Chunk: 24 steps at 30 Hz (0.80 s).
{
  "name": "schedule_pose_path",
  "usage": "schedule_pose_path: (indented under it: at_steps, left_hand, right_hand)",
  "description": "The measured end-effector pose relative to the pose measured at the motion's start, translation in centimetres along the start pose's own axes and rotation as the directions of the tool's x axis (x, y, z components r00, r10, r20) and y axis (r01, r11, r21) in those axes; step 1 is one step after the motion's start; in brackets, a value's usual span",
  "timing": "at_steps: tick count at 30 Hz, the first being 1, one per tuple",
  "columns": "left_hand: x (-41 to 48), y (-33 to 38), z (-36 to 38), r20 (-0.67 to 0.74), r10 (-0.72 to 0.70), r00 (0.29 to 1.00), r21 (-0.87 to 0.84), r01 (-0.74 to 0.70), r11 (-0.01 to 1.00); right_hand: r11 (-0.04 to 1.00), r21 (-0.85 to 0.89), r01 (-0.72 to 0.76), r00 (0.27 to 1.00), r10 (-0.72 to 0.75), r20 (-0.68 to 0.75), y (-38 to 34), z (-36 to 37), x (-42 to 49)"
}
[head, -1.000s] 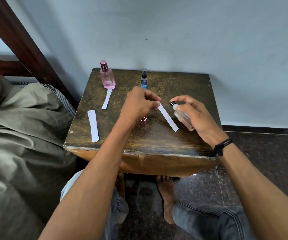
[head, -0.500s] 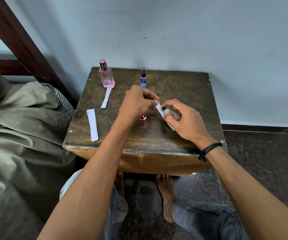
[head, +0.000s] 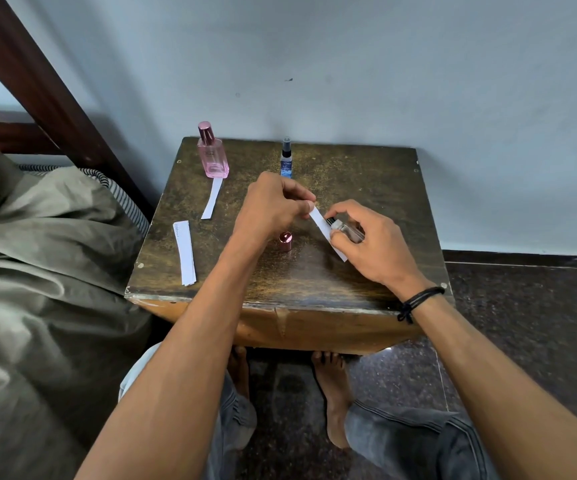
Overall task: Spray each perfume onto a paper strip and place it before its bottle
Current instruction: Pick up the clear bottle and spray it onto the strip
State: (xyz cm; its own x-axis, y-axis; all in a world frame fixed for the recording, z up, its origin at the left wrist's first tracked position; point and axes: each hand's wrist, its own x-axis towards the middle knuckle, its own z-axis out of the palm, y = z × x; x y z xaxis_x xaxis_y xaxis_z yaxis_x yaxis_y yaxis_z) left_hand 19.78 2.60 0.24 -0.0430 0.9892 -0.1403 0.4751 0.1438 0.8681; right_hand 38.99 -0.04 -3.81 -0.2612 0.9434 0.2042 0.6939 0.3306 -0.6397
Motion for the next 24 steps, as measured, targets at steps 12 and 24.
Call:
schedule_pose_path:
  at_steps: [12, 24]
  left_hand:
    - [0.0, -0.1, 0.0, 0.002, 0.011, 1.0, -0.014, -0.01, 1.0]
    - [0.1, -0.2, -0.1, -0.005, 0.012, 1.0, 0.009, -0.012, 1.0]
  right_hand:
    - [1.0, -0.018, 0.021, 0.999, -0.02, 0.05, 0.6, -0.4, 0.0]
    - [0.979, -0.185, 0.086, 0.981, -0.05, 0.189, 0.6, -1.3, -0.1]
